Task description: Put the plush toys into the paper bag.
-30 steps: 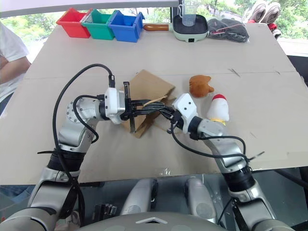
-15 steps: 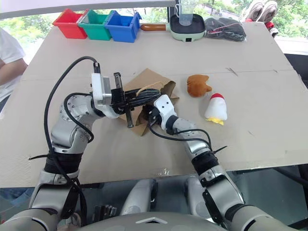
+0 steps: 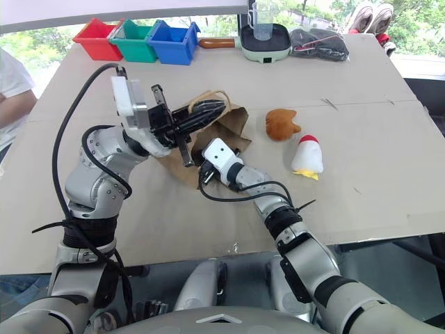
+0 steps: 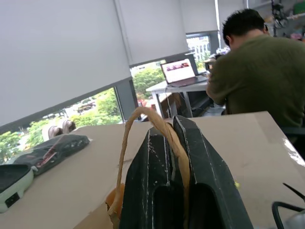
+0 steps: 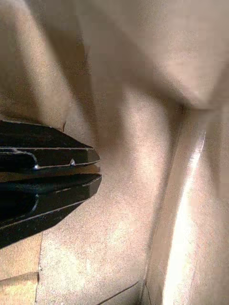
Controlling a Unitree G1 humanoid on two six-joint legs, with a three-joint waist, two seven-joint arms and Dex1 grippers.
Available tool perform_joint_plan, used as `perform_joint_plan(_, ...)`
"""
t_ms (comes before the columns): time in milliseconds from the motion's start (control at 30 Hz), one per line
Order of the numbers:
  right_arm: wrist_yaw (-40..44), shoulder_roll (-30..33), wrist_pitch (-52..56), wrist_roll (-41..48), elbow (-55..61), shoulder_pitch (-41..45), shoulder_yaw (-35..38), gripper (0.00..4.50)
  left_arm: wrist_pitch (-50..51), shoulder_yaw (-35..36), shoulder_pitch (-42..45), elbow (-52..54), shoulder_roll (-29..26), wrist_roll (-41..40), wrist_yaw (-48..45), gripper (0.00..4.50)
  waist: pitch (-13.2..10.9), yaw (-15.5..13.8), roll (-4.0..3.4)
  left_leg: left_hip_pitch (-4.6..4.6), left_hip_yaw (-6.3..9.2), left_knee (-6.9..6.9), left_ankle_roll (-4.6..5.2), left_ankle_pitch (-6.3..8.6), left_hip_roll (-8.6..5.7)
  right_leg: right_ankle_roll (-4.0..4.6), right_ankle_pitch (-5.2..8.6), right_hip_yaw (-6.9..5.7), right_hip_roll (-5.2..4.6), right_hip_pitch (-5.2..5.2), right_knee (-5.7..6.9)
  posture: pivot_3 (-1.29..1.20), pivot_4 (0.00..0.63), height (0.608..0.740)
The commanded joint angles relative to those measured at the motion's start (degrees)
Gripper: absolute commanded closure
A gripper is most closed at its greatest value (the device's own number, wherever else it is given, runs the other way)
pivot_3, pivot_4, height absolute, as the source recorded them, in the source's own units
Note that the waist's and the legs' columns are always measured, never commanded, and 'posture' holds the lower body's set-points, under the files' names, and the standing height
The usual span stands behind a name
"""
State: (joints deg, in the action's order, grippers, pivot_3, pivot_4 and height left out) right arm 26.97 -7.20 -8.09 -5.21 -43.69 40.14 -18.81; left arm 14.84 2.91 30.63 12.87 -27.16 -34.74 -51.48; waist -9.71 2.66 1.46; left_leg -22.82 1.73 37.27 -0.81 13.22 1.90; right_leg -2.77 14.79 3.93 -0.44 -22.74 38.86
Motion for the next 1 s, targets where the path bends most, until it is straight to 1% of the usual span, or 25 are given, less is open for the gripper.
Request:
perform_joint_plan(33,3.6,1.6,12.8,-1.4,4.8,-3.7,-2.3,4.43,2.2,5.3,2.6,-0.1,-1.4,-2.9,3.0,4.5,0.0,-0.1,0.0,0.0,0.02,0.0,0.0,0.0,0.0,0.0,0.0,-0.01,0.0,0.0,0.0,0.0,0.15,0.74)
perform_joint_plan(200,8.1,3.8,25.1,1.9,16.6,-6.7,-1.5,4.43,4.8,7.8,2.7,-1.1,-2.3,-4.5,3.6,4.5,0.0,-0.4,-0.01,-0.06,0.04,-0.06,-0.01,0.0,-0.01,0.0,0.03,-0.07,-0.04,0.0,-0.08,0.0,0.15,0.74)
perform_joint_plan(367,10.2,6.8,30.5,0.6,20.0,-8.4,-3.9,4.43,7.2,9.8,4.7,-2.2,-1.6,-6.8,6.2,4.5,0.0,-0.4,0.0,-0.08,0.04,-0.06,-0.01,0.01,-0.06,-0.01,0.03,-0.08,-0.09,0.0,-0.12,0.0,0.15,0.74)
perform_joint_plan(500,9.5,7.1,31.6,0.5,20.9,-8.5,-4.0,4.43,8.4,10.0,5.3,-1.7,-0.7,-8.0,7.9,4.5,0.0,-0.4,0.0,-0.06,0.06,-0.06,-0.01,0.01,-0.07,-0.01,0.03,-0.11,-0.09,0.04,-0.11,0.0,0.15,0.74)
perform_joint_plan(567,8.7,7.0,31.4,0.8,21.7,-8.5,-3.4,4.43,8.6,9.4,4.2,-1.0,-0.6,-7.8,7.7,4.5,0.0,-0.3,0.0,-0.06,0.06,-0.06,-0.01,0.01,-0.08,-0.01,0.04,-0.11,-0.09,0.04,-0.12,0.0,0.15,0.74)
perform_joint_plan(633,7.9,7.0,30.2,1.5,22.9,-8.7,-2.3,4.43,8.6,8.9,2.4,-0.5,-0.4,-7.4,7.5,4.5,0.0,-0.3,0.0,-0.06,0.07,-0.08,-0.01,0.01,-0.08,-0.01,0.04,-0.11,-0.09,0.03,-0.12,0.0,0.15,0.74)
perform_joint_plan(733,8.4,7.8,25.7,3.0,26.6,-9.9,-1.0,4.43,8.2,7.9,0.0,-0.3,-0.3,-6.4,7.4,4.5,0.0,-0.5,0.0,-0.08,0.07,-0.09,-0.01,0.01,-0.08,-0.01,0.04,-0.11,-0.11,0.03,-0.14,0.0,0.15,0.74)
perform_joint_plan(767,8.9,8.2,24.3,3.6,28.7,-10.6,-0.7,4.43,8.3,7.3,-0.5,-0.2,-0.6,-5.7,7.4,4.5,0.0,-0.6,0.01,-0.09,0.07,-0.09,-0.01,0.01,-0.08,-0.01,0.04,-0.12,-0.11,0.03,-0.15,0.0,0.15,0.74)
perform_joint_plan(833,8.5,9.2,22.9,5.3,36.2,-12.7,1.2,4.43,5.7,6.5,-1.9,-0.1,0.6,-4.6,6.2,4.5,0.0,-0.7,-0.02,-0.15,0.09,-0.08,-0.01,0.01,-0.1,-0.01,0.03,-0.15,-0.13,0.02,-0.23,0.0,0.15,0.74)
perform_joint_plan(933,10.2,10.0,28.8,12.2,46.2,-15.3,5.1,4.43,4.0,6.1,-3.3,-1.1,0.9,-3.4,5.2,4.5,-0.1,-0.6,-0.02,-0.28,0.1,-0.08,-0.01,0.01,-0.12,-0.02,0.03,-0.15,-0.16,-0.02,-0.32,0.0,0.15,0.74)
perform_joint_plan(1000,10.6,12.4,32.9,14.4,53.8,-17.5,6.5,3.94,4.2,6.2,-3.6,-1.4,1.0,-3.5,5.2,4.5,-0.1,-0.5,-0.03,-0.3,0.11,-0.08,-0.01,0.01,-0.12,-0.02,0.03,-0.15,-0.16,-0.05,-0.31,0.0,0.15,0.74)
